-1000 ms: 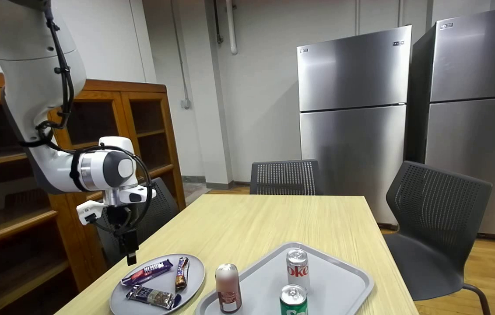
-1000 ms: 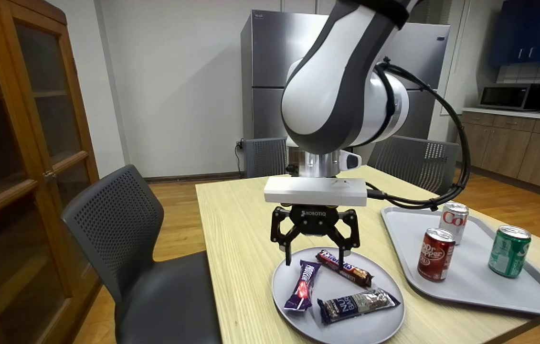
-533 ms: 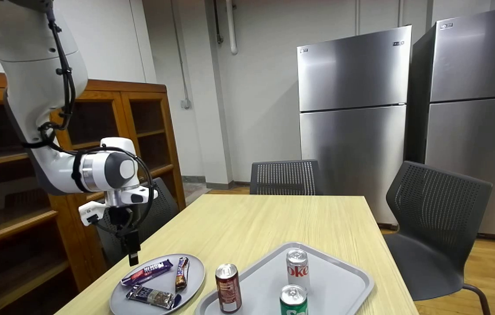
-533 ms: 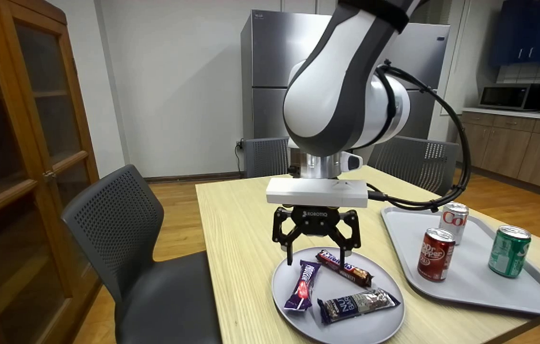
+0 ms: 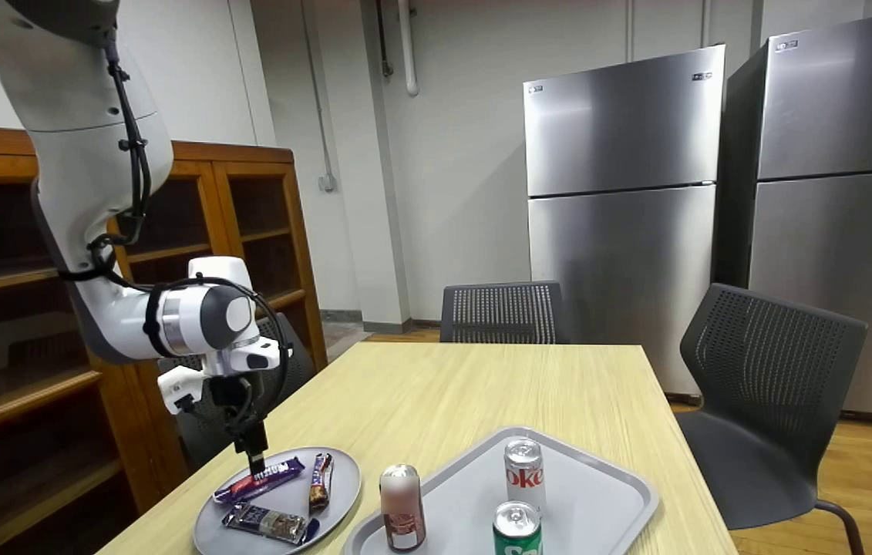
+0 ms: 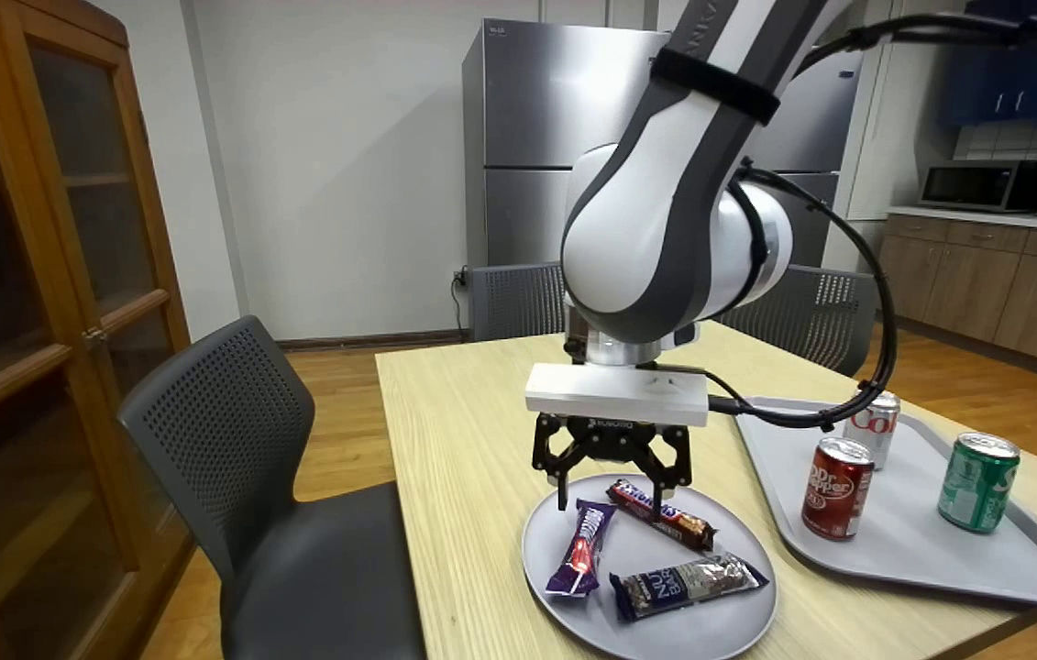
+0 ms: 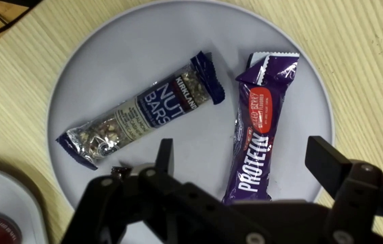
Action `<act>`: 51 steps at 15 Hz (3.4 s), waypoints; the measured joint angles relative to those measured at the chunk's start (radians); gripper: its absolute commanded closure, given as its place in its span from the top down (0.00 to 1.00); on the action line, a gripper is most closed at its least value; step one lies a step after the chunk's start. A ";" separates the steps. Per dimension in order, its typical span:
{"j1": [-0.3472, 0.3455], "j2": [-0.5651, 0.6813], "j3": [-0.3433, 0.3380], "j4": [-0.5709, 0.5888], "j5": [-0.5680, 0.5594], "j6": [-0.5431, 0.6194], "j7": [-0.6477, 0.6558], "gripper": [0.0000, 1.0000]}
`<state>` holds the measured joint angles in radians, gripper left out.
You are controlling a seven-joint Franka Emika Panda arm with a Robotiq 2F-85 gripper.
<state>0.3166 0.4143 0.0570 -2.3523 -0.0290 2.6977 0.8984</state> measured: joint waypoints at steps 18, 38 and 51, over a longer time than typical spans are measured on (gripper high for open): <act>0.053 0.160 -0.056 0.122 0.001 0.058 0.000 1.00; 0.059 0.219 -0.075 0.175 0.003 0.057 -0.001 0.04; 0.141 0.216 -0.145 0.262 -0.011 0.057 -0.001 0.04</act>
<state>0.4576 0.6303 -0.0877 -2.0902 -0.0402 2.7543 0.8977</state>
